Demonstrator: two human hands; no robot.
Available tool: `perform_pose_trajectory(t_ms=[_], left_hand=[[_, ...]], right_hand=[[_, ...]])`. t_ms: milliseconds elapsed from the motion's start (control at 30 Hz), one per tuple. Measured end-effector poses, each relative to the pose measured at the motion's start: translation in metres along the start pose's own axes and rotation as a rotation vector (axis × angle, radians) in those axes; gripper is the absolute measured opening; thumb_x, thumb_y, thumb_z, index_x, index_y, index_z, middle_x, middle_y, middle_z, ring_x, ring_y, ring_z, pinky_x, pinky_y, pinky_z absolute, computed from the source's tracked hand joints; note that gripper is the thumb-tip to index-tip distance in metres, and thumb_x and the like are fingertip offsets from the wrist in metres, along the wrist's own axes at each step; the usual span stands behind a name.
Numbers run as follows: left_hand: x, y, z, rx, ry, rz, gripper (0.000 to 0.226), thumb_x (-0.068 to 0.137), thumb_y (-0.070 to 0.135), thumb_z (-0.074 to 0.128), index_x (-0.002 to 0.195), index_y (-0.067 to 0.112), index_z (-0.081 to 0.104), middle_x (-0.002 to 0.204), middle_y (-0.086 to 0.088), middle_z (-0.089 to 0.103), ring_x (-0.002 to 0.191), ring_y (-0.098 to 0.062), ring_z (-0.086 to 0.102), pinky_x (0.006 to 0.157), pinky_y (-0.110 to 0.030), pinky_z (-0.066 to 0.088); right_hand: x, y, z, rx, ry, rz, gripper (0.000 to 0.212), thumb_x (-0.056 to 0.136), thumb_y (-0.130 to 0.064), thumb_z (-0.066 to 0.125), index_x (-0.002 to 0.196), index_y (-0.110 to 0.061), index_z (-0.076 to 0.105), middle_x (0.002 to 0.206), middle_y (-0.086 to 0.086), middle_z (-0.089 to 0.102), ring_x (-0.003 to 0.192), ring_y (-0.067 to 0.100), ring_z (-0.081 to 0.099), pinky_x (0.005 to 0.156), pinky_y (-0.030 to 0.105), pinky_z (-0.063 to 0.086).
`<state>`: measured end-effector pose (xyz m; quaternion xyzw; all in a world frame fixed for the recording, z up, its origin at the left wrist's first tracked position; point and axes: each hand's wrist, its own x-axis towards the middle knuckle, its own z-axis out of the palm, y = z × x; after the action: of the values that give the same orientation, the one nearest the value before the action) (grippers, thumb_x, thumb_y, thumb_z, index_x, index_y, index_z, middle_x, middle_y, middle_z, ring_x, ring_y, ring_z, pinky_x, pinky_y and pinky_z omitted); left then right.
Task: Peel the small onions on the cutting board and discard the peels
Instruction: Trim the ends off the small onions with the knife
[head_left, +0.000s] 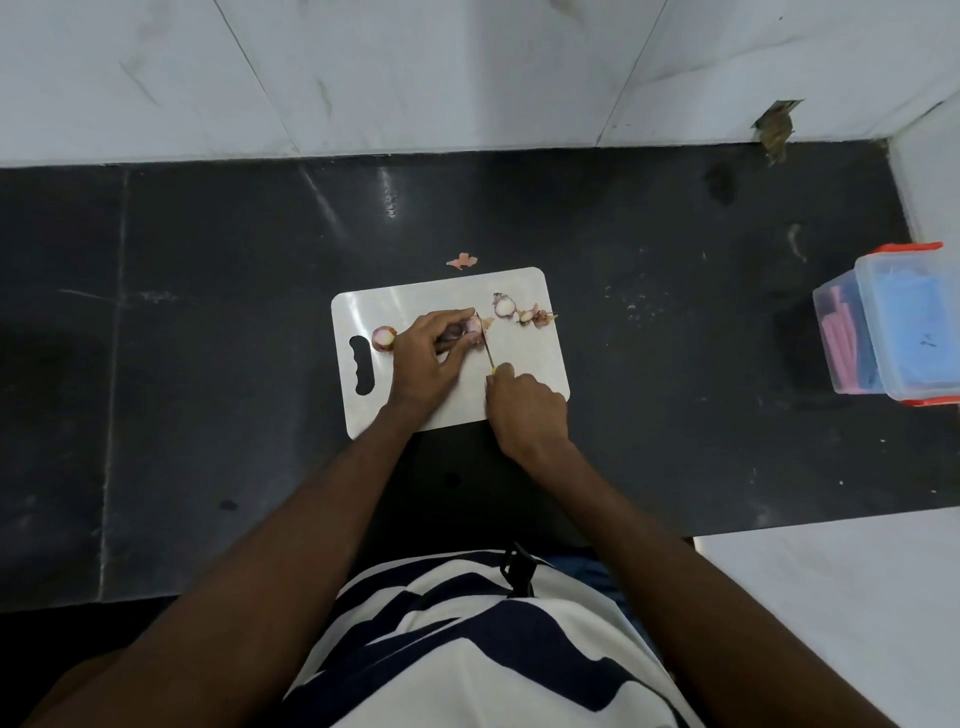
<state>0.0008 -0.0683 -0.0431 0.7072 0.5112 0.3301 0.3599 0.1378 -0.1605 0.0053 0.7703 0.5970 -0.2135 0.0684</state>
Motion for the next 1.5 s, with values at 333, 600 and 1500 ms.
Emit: perform_pose_trajectory(t_ms=[333,600,1500], left_hand=[[0.001,-0.003,-0.001,0.010,-0.008,0.008,0.032,0.099,0.014,0.081,0.130,0.007,0.076,0.121,-0.007,0.078,0.102,0.014,0.067,0.089,-0.006,0.054],[-0.001,0.002,-0.002,-0.038,-0.008,-0.060,0.031,0.103,0.014,0.075,0.133,0.009,0.073,0.120,0.001,0.074,0.104,0.010,0.067,0.086,-0.006,0.055],[-0.014,0.024,0.002,-0.231,0.029,-0.342,0.038,0.094,0.015,0.085,0.131,0.017,0.076,0.114,0.008,0.080,0.104,-0.005,0.075,0.093,-0.023,0.061]], right_hand=[[0.034,-0.021,-0.025,-0.049,-0.069,0.078,0.025,0.104,-0.016,0.049,0.127,-0.013,0.057,0.124,0.009,0.068,0.113,0.032,0.069,0.078,0.038,0.039],[-0.021,-0.002,-0.002,-0.076,-0.149,0.088,0.014,0.103,-0.011,0.054,0.117,-0.011,0.057,0.108,0.007,0.073,0.097,0.029,0.074,0.069,0.036,0.043],[0.001,0.088,-0.031,0.240,0.077,0.031,0.038,0.110,-0.043,0.036,0.091,-0.016,0.054,0.084,0.005,0.058,0.081,0.034,0.065,0.071,0.040,0.046]])
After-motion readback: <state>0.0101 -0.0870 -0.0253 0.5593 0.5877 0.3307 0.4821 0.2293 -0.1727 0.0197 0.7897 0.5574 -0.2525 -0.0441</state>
